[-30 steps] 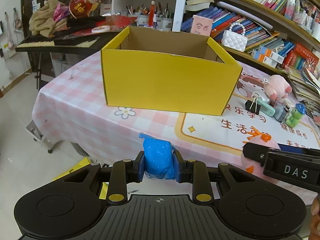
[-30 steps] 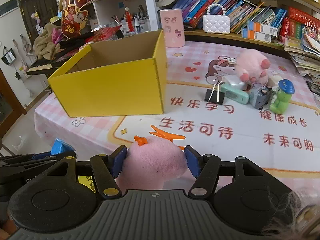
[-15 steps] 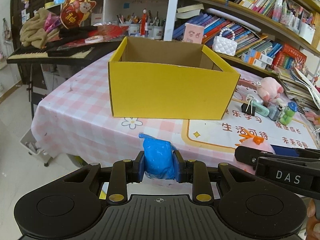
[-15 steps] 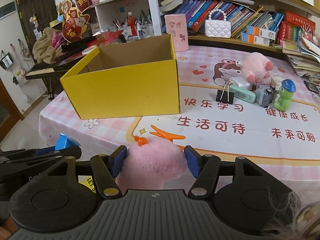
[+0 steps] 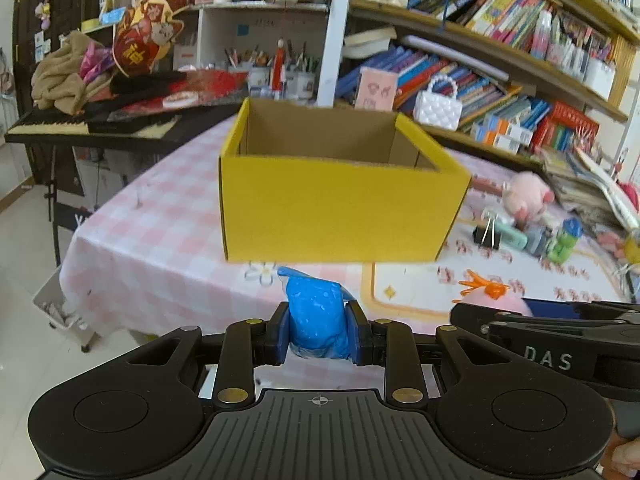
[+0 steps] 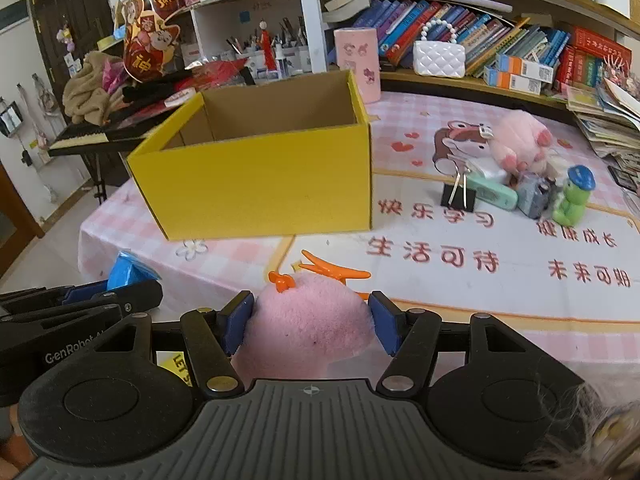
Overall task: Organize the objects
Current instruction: 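Carry the pig and eraser with both tools over the yellow box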
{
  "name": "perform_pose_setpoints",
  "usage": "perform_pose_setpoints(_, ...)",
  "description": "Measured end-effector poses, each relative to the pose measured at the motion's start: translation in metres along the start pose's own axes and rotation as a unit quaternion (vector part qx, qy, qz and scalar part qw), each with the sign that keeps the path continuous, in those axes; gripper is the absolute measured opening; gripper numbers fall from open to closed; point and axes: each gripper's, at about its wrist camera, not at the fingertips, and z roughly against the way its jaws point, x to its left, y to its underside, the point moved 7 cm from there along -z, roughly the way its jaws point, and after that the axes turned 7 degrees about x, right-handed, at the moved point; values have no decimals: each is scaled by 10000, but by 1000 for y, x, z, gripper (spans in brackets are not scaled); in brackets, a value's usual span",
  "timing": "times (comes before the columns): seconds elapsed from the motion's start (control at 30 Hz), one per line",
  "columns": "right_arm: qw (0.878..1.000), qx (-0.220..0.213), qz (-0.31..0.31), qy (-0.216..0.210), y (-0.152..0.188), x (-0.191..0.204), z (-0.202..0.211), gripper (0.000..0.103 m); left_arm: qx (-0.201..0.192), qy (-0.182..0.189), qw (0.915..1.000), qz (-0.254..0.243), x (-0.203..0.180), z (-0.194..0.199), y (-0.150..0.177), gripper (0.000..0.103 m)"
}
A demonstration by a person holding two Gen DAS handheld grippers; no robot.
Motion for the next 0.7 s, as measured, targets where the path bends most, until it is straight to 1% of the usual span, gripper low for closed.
perform_pose_setpoints(0.1,9998,-169,17,-84,-23,5,5,60,-424,159,9986,278,2,13,-22,27)
perform_pose_setpoints(0.2,9978,-613,126,-198,-59,10,17,60,-815,169,9960,335,3,20,-55,27)
perform_pose_setpoints(0.3,9931,-1125,188,-281,-104,14,26,60,-1087,208,9928,456,4,17,-93,27)
perform_pose_setpoints(0.4,9898,-1375,216,-308,-140,13,21,60,-1296,248,9894,605,3,9,-125,27)
perform_pose_setpoints(0.47,9890,-1434,234,-291,-159,11,12,60,-1353,343,9877,706,3,0,-142,27)
perform_pose_setpoints(0.57,9890,-1414,357,-259,-182,6,-8,60,-1352,277,9875,767,2,-22,-160,27)
perform_pose_setpoints(0.63,9898,-1296,564,-161,-193,3,-30,60,-1267,183,9885,808,1,-41,-169,27)
perform_pose_setpoints(0.7,9904,-1098,834,-81,-198,0,-55,60,-1085,152,9900,887,0,-62,-172,27)
